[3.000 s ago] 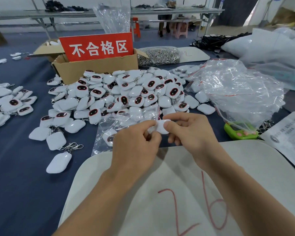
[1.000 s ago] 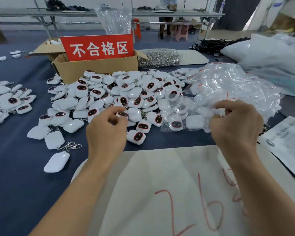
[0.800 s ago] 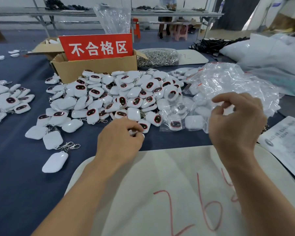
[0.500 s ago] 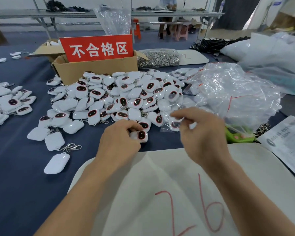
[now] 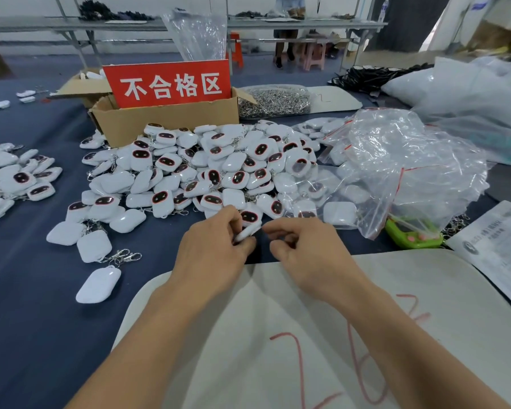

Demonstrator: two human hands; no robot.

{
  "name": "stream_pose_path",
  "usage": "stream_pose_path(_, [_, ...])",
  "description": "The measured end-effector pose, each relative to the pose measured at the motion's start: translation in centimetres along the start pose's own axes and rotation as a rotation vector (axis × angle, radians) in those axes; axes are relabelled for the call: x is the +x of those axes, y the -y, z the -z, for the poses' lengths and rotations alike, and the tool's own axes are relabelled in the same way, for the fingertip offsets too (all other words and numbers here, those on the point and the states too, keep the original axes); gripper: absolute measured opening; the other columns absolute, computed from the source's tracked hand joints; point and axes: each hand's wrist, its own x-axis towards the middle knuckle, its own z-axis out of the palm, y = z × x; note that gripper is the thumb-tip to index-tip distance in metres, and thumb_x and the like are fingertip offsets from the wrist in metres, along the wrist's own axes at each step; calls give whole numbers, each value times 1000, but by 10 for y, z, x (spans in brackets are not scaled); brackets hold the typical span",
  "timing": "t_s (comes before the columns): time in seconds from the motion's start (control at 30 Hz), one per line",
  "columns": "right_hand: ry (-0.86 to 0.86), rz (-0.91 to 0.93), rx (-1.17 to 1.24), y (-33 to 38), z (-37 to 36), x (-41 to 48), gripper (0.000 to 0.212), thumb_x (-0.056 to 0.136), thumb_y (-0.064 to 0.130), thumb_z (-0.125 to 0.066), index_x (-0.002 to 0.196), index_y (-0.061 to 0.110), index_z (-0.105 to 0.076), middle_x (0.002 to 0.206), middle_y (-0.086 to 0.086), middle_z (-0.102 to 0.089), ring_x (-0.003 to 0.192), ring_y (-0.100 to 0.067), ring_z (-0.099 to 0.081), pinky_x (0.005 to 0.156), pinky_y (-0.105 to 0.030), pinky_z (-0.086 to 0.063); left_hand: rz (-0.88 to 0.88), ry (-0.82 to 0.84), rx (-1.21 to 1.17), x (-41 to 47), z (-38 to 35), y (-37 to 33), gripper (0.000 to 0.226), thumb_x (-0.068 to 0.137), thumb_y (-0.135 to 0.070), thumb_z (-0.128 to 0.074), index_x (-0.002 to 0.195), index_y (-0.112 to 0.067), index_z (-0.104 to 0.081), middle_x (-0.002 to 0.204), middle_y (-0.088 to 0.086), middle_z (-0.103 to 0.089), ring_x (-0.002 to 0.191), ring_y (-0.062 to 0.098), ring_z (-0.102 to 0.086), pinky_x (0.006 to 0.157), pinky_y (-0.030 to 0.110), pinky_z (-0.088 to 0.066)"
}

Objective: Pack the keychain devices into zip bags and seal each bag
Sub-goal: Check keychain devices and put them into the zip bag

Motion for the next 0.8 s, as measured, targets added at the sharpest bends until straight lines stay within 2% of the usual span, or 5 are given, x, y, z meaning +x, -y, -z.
stream_pose_path(0.13, [-44,-23,325,2,0,0,23,91,9,-67,98,29,-74,89,11,-78,82,-3,-71,81,-28,-60,-7,-22,-225,-1,2,-6,19,94,-37,-65,82,-23,-60,68,-4,-62,67,14,-55,57,22,-40])
stream_pose_path(0.3, [-73,-51,472,6,1,-1,6,94,26,-66,92,22,-69,81,-5,-76,70,-21,-69,77,-52,-60,47,143,-493,-8,0,-27,30,85,-43,-59,84,-14,-67,76,14,-70,72,31,-64,74,48,-52])
stream_pose_path(0.53, [129,-164,867,8,7,-1,28,100,-2,-50,111,10,-73,99,-20,-72,89,-29,-65,88,-52,-57,85,72,-614,-11,-7,-29,27,97,-27,-58,73,-23,-67,72,8,-73,73,29,-75,78,51,-60])
stream_pose_path(0.67, [143,-177,927,10,10,-1,22,102,3,-52,114,-1,-70,103,-38,-64,89,-32,-57,79,-46,-51,69,112,-748,-13,-9,-35,15,97,-23,-56,89,-20,-69,80,13,-76,73,31,-77,75,44,-62])
stream_pose_path(0.8, [81,-199,908,10,13,0,20,102,3,-52,105,-6,-69,87,-19,-51,78,-34,-33,57,-35,-33,31,161,-753,-14,-12,-35,13,94,-25,-55,98,-18,-65,81,9,-78,70,30,-76,63,29,-57])
